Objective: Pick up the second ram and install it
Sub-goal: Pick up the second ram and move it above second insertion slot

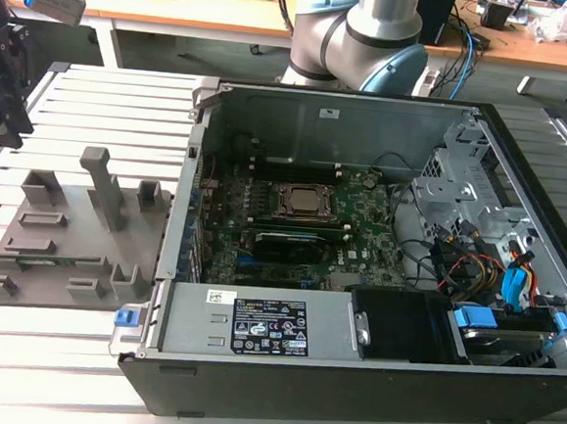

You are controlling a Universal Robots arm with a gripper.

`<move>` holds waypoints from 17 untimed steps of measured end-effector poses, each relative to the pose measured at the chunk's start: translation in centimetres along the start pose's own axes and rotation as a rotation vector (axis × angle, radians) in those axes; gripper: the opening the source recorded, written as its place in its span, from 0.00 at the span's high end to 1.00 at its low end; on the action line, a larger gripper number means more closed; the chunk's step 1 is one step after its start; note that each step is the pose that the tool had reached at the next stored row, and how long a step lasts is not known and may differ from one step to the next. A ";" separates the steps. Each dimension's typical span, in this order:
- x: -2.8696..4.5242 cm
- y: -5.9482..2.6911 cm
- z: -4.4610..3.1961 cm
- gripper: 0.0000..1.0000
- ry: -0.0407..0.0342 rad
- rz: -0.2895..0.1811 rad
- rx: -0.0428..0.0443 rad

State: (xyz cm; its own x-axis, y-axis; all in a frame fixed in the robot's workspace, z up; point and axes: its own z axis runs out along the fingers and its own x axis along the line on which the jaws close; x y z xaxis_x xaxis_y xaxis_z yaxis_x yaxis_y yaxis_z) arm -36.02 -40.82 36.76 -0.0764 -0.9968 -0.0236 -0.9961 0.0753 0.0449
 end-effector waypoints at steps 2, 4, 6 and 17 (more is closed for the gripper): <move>0.01 -0.01 0.32 0.70 0.0000 0.000 0.0000; 0.02 -0.03 0.59 0.70 0.0000 0.000 -0.0001; 0.02 -0.03 0.76 0.70 0.0000 0.000 0.0000; 0.05 -0.09 1.94 0.70 0.0000 0.000 0.0001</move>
State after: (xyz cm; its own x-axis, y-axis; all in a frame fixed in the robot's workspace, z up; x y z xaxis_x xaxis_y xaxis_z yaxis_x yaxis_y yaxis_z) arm -36.02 -40.82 34.82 -0.0764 -0.9968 -0.0236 -0.9962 0.0753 0.0449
